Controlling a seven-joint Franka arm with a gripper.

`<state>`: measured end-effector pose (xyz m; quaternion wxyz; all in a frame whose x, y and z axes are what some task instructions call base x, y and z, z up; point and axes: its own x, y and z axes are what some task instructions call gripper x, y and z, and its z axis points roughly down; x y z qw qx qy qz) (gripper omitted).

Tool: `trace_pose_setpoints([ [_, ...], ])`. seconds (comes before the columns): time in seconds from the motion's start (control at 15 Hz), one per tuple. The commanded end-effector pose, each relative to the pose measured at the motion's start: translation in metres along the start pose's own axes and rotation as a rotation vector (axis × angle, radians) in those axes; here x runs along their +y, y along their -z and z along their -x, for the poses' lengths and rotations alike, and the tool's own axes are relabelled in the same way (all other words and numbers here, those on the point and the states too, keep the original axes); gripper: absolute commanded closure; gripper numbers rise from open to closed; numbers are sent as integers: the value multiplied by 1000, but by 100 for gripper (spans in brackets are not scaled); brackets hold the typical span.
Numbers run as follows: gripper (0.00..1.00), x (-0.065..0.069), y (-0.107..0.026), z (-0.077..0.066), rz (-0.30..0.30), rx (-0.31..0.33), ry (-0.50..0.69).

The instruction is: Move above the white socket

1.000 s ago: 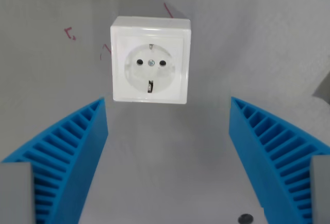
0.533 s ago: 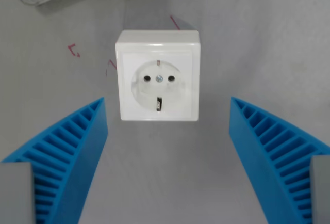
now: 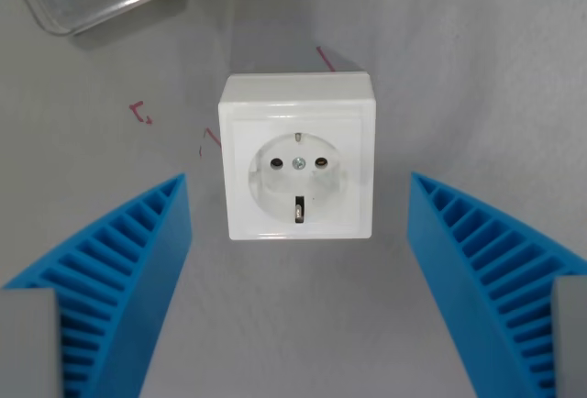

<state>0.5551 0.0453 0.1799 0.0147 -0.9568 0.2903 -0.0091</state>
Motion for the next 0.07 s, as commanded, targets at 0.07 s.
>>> trace_pose_setpoints([
  [0.07, 0, -7, -2, -1, 92, 68, -41],
])
